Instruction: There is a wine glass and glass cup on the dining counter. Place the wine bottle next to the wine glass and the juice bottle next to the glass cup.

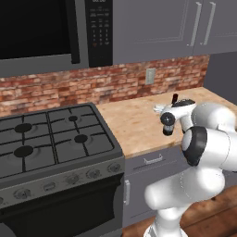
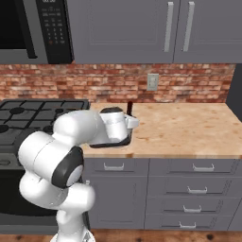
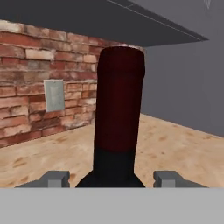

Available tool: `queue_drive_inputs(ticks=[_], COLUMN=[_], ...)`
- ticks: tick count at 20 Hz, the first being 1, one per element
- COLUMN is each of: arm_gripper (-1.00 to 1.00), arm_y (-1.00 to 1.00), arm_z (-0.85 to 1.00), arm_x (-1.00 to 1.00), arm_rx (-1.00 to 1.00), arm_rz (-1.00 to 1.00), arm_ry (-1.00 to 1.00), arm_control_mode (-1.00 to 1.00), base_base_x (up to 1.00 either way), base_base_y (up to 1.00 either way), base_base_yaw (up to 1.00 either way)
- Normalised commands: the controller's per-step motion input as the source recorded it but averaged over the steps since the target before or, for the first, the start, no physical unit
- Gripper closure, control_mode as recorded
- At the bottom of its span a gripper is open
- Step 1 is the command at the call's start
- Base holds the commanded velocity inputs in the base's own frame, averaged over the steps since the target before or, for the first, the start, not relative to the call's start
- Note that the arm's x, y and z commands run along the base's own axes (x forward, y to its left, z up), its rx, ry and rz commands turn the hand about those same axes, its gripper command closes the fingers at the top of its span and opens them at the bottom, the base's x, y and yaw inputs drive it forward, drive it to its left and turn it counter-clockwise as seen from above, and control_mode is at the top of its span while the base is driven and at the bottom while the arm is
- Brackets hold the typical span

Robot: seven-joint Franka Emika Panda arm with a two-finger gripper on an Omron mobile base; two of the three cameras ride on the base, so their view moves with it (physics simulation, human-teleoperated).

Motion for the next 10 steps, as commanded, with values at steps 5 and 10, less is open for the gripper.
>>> queue_drive_inputs(ticks=[5, 10], arm_gripper=[1.0, 1.0], arm_y=[0.14, 0.26], arm_z=[0.43, 0.28], arm_x=[-0.44, -0.46], arm_rx=[0.0, 0.0], arm_rz=[0.0, -0.07], arm_ry=[-0.06, 0.0], arm_control_mode=[-1.0, -1.0], base_base_x=[0.0, 0.0], base_base_y=[0.0, 0.0], base_base_yaw=[0.0, 0.0])
